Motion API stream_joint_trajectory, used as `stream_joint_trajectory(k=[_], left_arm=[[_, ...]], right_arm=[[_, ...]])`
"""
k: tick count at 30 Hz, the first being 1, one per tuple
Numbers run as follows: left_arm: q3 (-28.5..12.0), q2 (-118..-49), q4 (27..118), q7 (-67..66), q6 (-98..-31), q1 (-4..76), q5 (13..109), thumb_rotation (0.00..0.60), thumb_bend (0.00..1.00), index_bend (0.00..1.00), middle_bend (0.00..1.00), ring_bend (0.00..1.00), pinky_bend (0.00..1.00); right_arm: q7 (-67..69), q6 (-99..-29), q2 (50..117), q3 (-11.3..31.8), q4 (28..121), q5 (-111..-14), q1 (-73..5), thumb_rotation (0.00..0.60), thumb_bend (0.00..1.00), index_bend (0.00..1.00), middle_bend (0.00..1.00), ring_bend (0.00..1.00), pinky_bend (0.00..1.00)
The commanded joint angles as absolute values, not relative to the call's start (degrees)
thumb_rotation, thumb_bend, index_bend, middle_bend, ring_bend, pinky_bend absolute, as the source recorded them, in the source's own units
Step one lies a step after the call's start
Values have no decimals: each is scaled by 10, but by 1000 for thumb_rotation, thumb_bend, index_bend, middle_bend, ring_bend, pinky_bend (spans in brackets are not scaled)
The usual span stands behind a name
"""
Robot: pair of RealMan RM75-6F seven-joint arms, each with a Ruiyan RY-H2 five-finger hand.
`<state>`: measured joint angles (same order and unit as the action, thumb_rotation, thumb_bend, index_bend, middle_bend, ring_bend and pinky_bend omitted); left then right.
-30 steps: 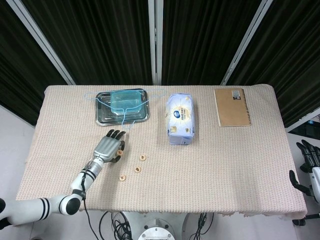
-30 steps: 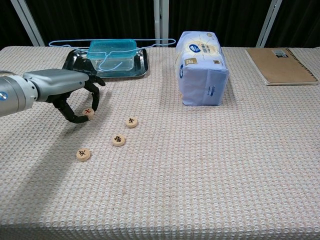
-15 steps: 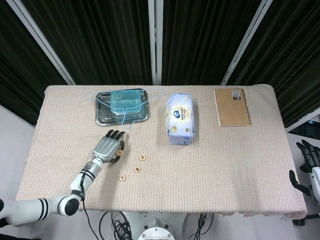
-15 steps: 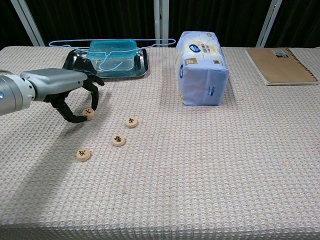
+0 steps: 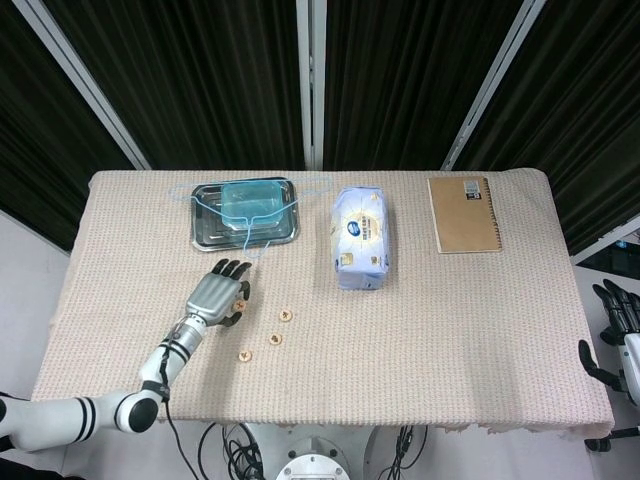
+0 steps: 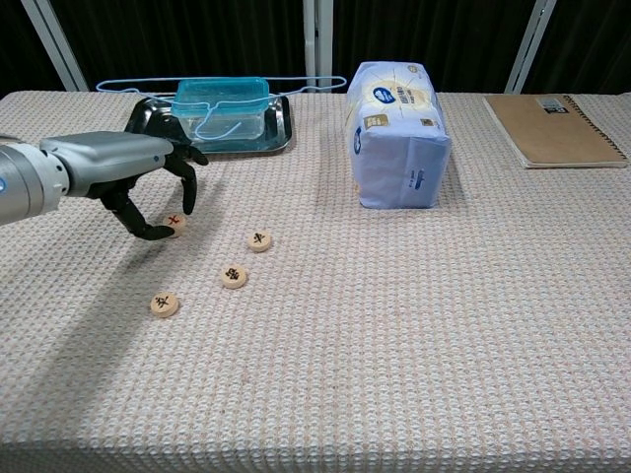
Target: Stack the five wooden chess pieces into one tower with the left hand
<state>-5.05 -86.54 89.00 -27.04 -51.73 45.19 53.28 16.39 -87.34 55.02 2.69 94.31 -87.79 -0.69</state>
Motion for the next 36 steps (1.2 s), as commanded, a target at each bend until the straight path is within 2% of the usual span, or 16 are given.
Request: stream_joint_trajectory(k=[1, 36], left_arm=[[-51, -868, 890, -267, -516, 453, 537, 600, 315, 435, 45, 0, 0], [-40, -860, 910, -269, -522, 454, 542, 600, 315, 474, 45, 0, 0]], right_arm=[[164, -874, 550, 27, 943, -878, -7, 600, 406, 0, 0, 0, 0], [164, -873, 551, 27, 943, -878, -7, 600, 407, 0, 0, 0, 0]])
